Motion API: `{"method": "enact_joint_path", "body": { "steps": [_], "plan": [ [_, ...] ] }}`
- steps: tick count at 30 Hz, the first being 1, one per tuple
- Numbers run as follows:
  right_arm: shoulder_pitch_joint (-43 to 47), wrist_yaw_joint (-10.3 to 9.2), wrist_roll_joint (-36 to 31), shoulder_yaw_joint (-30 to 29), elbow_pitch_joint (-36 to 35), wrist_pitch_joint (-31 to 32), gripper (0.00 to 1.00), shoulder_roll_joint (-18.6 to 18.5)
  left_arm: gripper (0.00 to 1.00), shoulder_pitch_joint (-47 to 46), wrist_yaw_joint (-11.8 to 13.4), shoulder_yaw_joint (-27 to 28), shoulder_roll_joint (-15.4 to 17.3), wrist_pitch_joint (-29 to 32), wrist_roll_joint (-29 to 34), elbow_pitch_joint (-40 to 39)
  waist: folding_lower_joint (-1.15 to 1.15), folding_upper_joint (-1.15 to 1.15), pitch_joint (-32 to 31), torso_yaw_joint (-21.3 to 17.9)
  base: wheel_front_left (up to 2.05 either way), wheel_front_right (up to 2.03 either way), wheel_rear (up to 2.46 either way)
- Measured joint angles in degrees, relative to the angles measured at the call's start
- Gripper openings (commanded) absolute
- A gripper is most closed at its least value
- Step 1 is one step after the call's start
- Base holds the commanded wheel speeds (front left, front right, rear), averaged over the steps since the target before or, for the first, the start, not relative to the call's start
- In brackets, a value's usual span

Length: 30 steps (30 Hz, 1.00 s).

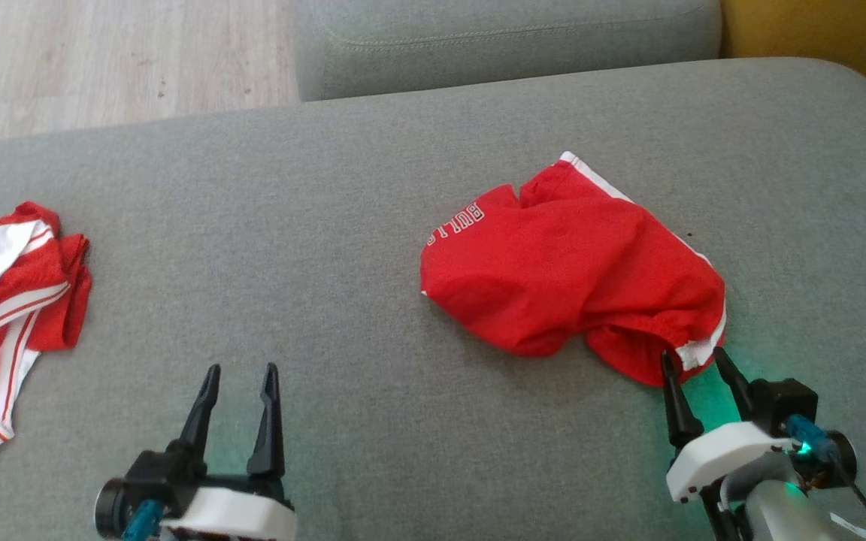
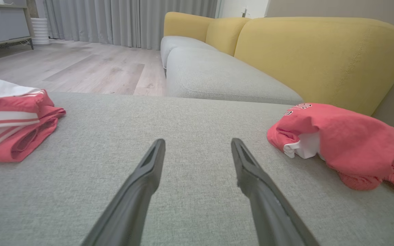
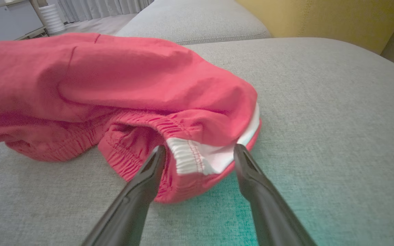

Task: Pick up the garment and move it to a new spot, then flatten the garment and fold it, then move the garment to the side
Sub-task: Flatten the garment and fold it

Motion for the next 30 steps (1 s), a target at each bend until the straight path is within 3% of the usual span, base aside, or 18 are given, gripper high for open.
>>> {"method": "enact_joint_path", "body": {
  "steps": [5, 6, 7, 8, 12, 18, 25, 30],
  "plan": [
    [-0.7, 0.0, -0.7, -0.9, 0.8, 0.0, 1.0, 0.2, 1.0, -1.5, 0.2, -0.5, 0.0, 0.0, -0.3, 0.5, 0.0, 0.0, 0.6, 0.8, 0.0, 0.0, 0.0],
    [-1.3, -0.01, -1.0, -1.8, 2.0, 0.0, 0.94, 0.4, 1.0, -1.9, 0.2, -0.7, 0.0, 0.0, -0.3, 0.7, 0.0, 0.0, 0.7, 1.0, 0.0, 0.0, 0.0],
    [-1.6, 0.0, -1.0, -2.5, 2.6, 0.0, 0.55, 0.4, 1.0, -2.1, 0.2, -0.7, 0.0, 0.0, -0.5, 0.8, 0.0, 0.0, 0.8, 1.2, 0.0, 0.0, 0.0],
    [-1.8, -0.01, -1.1, -3.4, 2.7, 0.0, 0.0, 0.5, 1.0, -2.2, 0.2, -0.8, -0.1, 0.0, -0.8, 0.8, 0.0, 0.0, 0.9, 1.5, 0.0, 0.0, 0.0],
    [-2.5, -0.01, -1.1, -6.4, 0.4, 0.0, 0.0, 0.5, 1.0, -2.2, 0.4, -0.7, 0.0, 0.0, -1.3, 0.9, 0.01, 0.0, 1.3, 2.3, 0.0, 0.0, 0.0],
    [-5.8, -0.01, -1.3, -8.8, -9.9, 0.0, 0.0, 0.1, 1.0, -2.2, 0.5, -1.3, 0.0, 0.0, -1.5, 1.5, 0.0, 0.0, 1.1, 3.4, 0.0, 0.0, 0.0],
    [-25.6, -0.01, -1.5, 3.9, -19.5, 0.0, 0.0, -4.9, 1.0, -3.3, 0.4, -5.2, -0.1, 0.0, -3.5, 2.7, 0.0, 0.0, 0.9, 7.5, 0.0, 0.0, 0.0],
    [-36.4, -0.01, 0.7, 16.4, -23.5, -0.1, 0.0, -5.2, 1.0, -3.3, 0.5, -6.3, -0.1, 0.0, -4.0, 3.4, 0.0, 0.0, -0.1, 11.8, 0.0, 0.0, 0.0]
  ]
}}
